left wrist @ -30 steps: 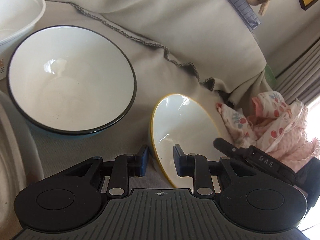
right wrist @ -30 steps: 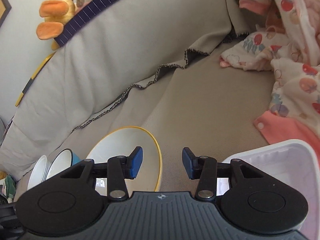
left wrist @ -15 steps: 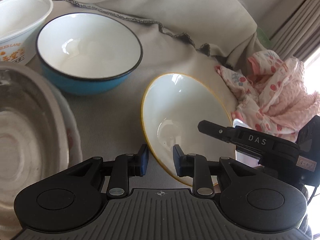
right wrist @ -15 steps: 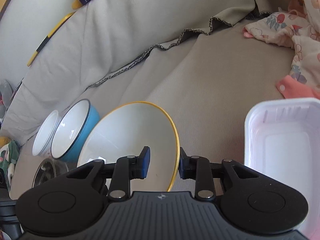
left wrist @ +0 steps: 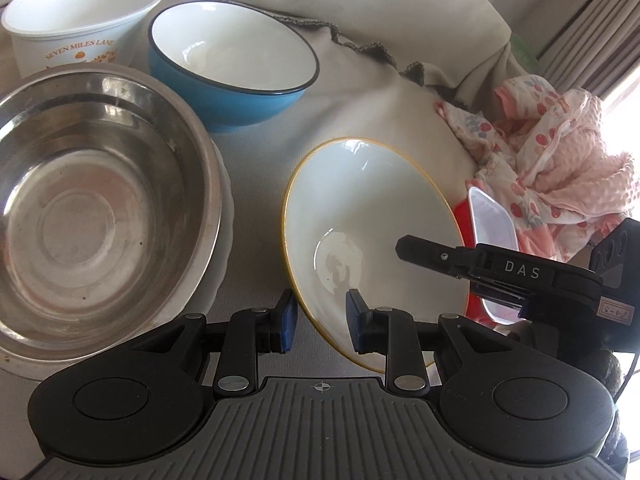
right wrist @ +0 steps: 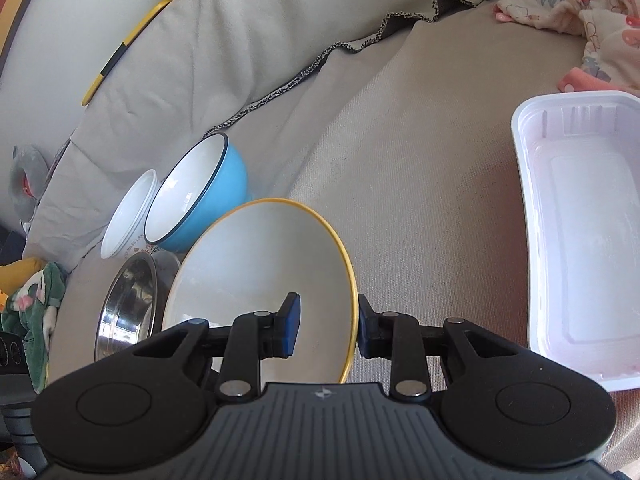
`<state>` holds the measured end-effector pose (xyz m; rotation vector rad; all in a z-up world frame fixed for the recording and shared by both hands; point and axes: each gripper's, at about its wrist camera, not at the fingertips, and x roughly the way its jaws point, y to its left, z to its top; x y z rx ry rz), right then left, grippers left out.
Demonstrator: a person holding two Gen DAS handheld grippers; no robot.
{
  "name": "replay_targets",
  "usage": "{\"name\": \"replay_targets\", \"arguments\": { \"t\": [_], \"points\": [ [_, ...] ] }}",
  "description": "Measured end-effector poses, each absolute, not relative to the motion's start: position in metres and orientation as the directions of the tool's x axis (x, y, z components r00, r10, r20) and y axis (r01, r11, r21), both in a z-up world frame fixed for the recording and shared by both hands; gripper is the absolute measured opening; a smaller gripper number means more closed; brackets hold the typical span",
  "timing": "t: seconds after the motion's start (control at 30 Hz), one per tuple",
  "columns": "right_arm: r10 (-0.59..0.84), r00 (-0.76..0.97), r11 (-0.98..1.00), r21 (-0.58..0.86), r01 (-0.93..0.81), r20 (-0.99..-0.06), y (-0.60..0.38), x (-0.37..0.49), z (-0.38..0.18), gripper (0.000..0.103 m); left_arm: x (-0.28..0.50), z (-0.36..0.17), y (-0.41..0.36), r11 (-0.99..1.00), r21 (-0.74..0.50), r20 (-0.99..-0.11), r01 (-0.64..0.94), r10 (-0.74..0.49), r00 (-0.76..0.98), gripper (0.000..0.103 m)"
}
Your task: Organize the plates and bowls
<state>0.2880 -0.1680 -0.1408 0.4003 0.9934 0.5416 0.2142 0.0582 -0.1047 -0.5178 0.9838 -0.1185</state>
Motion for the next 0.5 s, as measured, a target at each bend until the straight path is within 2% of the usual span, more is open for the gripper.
{"name": "replay_targets", "arguments": {
  "t": [0.13, 0.23, 0.37, 0.43, 0.5],
  "points": [
    [0.582, 0.437, 0.810, 0.534, -0.240, -0.686, -0.170, 0.285, -0.142, 0.029, 0.212, -0.100, 0.070, 0.846, -0.517, -0.744, -0.133, -0.366, 0.559, 0.029],
    [0.537, 0.481, 0.842, 0.467, -0.269, -0.693, -0.169, 0.280, -0.130, 0.029, 0.207, -0.081, 0.092, 0.829, -0.541, -0.707, -0.143, -0.356, 0.611, 0.029],
    [0.468, 0.576, 0.884, 0.362, -0.297, -0.670, -0.168, 0.280, -0.096, 0.030, 0.226, -0.046, 0.131, 0.840, -0.497, -0.698, -0.219, -0.237, 0.676, 0.029],
    [0.443, 0.611, 0.896, 0.330, -0.296, -0.656, -0.166, 0.285, -0.075, 0.037, 0.250, -0.030, 0.149, 0.849, -0.460, -0.707, -0.261, -0.172, 0.686, 0.029],
    [0.420, 0.637, 0.908, 0.300, -0.294, -0.647, -0.160, 0.289, -0.053, 0.045, 0.273, -0.019, 0.159, 0.869, -0.432, -0.706, -0.243, -0.157, 0.690, 0.029]
  ]
}}
